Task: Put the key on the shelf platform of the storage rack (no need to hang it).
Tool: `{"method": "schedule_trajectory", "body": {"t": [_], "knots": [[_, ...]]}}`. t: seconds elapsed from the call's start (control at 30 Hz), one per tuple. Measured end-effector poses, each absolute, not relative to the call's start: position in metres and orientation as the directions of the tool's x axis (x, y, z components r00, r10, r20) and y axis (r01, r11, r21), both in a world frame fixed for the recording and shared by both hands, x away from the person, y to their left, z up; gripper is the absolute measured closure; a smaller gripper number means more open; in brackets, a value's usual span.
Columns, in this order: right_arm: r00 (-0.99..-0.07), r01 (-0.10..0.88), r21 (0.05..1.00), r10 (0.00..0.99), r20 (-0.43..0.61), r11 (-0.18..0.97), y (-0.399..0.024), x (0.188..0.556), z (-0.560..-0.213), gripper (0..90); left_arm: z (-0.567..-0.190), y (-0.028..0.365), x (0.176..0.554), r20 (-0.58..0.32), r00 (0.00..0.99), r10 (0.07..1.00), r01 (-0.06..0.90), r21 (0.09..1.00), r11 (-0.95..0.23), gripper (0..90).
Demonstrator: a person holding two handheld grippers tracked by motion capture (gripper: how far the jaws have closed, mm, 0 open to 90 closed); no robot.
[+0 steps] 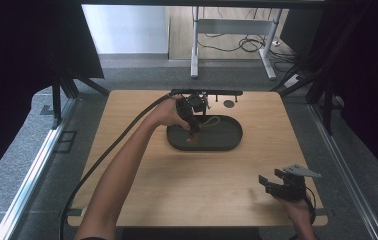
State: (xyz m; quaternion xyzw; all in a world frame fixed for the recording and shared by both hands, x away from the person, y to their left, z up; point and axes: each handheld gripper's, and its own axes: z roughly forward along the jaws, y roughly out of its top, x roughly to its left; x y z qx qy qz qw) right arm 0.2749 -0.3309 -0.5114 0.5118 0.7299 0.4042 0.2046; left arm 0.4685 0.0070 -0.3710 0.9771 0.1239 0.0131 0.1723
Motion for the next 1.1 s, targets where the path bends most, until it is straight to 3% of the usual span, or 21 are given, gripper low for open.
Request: {"method": "schedule_trajectory", "body": {"t": [1.1], "knots": [[-0.397,0.585,0.796,0.911,0.115,0.155,-0.331,0.276,-0.514,27.2,-0.414,-0.009,0.491,-0.004,0.962,0.274,0.263,0.296,-0.918,66.6]]}}
